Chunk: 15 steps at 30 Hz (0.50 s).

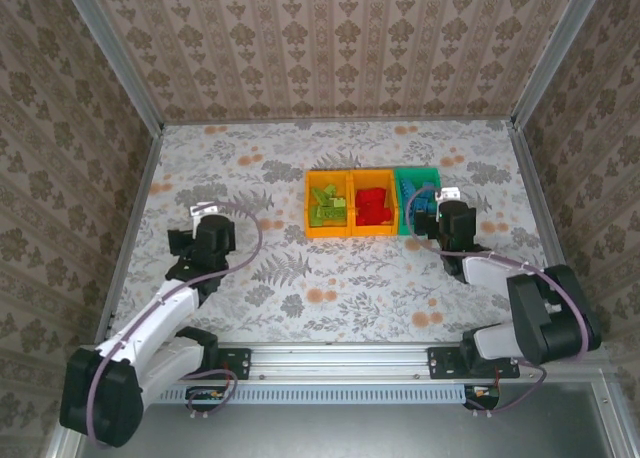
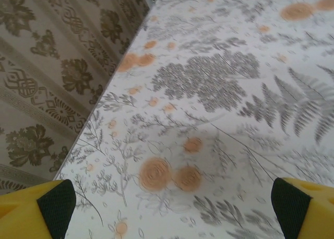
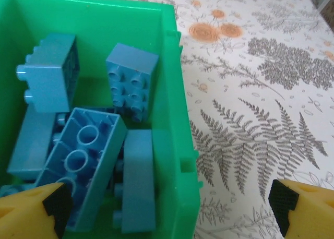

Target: Sort the legos into containers by color

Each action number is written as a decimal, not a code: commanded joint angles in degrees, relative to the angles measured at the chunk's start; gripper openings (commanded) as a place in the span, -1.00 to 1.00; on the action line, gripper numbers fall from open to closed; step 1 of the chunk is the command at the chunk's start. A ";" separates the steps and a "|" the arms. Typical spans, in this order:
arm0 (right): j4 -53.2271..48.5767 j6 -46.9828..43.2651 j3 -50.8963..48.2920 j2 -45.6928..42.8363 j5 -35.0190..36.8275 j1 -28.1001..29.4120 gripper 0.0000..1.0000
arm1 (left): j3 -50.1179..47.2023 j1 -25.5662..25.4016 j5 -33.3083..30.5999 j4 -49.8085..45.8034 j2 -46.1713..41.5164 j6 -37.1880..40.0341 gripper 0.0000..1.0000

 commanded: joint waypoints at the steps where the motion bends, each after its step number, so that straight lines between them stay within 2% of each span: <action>1: 22.88 -0.32 -2.98 4.57 -0.22 -2.27 0.99 | -4.18 5.76 8.03 13.30 0.23 4.29 1.00; 3: 22.35 1.78 -3.51 4.39 -3.84 -4.63 0.99 | -6.16 8.60 11.46 18.00 1.64 3.85 1.00; 5: 27.97 1.39 -3.92 8.45 -5.10 -5.09 0.99 | -7.66 11.12 16.80 23.73 4.00 4.53 1.00; 7: 19.64 1.29 -1.26 6.80 -6.98 -5.24 0.99 | -8.51 13.76 22.01 30.26 8.40 6.47 1.00; 9: 19.56 1.21 -0.69 7.28 -7.95 -5.59 0.99 | -6.96 16.04 24.01 33.33 12.70 6.08 1.00; 15: 19.44 1.24 -0.68 7.18 -8.15 -5.70 0.99 | -3.59 19.57 36.48 45.75 25.01 6.94 1.00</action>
